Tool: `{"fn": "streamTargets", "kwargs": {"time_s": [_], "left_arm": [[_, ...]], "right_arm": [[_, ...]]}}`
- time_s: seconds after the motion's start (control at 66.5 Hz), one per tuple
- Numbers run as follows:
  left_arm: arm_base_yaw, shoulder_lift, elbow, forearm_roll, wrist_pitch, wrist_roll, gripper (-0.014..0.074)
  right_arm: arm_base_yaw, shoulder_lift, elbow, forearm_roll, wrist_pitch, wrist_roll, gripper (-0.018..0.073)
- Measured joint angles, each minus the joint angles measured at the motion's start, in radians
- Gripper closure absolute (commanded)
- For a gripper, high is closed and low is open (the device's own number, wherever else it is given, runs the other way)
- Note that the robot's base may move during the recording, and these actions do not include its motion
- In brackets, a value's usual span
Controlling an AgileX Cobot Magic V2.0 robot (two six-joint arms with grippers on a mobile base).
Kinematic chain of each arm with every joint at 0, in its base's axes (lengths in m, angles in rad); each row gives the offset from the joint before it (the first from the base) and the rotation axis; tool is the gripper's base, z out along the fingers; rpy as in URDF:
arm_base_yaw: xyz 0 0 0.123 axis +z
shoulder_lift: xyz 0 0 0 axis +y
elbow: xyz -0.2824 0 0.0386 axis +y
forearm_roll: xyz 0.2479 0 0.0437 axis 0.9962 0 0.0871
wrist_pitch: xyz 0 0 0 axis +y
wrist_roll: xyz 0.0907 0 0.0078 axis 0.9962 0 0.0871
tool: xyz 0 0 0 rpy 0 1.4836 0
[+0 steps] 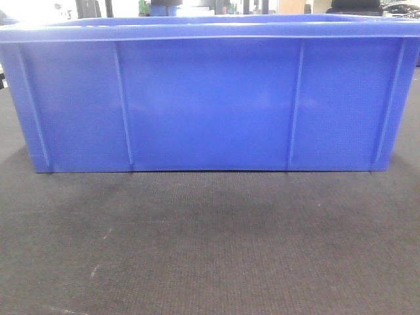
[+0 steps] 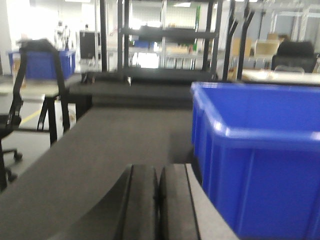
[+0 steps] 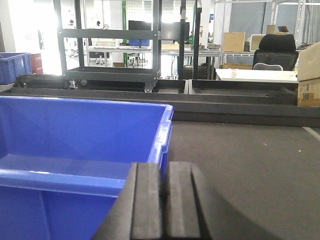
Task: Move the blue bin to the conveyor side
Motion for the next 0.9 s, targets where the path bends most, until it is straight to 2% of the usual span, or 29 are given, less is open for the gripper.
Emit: {"fn": "streamTargets", "kwargs": {"time_s": [0.18, 0.902], "left_arm": [[0.000, 0.000, 0.125, 0.000, -0.007, 0.002, 0.0603], [0.000, 0.000, 0.129, 0.011, -0.031, 0.002, 0.0603]], "right_arm": [[0.000, 0.000, 0.000, 0.000, 0.000, 0.000, 0.0634], [0.000, 0.000, 0.000, 0.000, 0.000, 0.000, 0.0634]]}}
